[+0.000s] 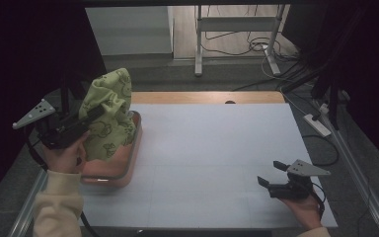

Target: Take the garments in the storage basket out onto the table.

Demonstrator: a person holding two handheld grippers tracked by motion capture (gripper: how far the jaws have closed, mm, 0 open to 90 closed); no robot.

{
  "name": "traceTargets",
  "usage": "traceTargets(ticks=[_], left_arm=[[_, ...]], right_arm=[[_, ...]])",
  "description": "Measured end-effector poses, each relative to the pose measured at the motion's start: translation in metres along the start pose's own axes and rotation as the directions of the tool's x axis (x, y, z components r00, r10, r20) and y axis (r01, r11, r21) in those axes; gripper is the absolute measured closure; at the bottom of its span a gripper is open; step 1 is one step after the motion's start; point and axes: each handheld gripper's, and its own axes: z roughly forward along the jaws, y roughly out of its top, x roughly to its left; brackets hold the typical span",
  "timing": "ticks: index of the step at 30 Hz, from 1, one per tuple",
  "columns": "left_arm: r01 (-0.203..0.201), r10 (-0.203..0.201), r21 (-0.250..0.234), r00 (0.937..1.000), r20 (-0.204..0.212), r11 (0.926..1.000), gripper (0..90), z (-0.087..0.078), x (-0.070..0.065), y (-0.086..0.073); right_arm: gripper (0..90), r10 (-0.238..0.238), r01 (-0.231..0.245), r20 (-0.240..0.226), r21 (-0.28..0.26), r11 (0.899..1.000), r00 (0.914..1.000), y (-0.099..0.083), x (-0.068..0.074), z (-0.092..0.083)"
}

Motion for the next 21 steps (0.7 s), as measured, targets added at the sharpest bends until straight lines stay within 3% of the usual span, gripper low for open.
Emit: traceTargets(ticks=[10,21], left_arm=[[0.004,-0.003,-0.042,0.9995,0.03,0.9991,67.3,0.001,-0.007,0.015],[0.021,-0.014,-0.071,0.9956,0.093,0.9973,67.3,0.008,-0.016,0.025]], right_arm=[[14.5,0.0,0.0,0.002,-0.001,1.0,1.0,0.0,0.0,0.0],[14.4,-0.002,0.002,0.002,0.0,1.0,1.0,0.0,0.0,0.0]])
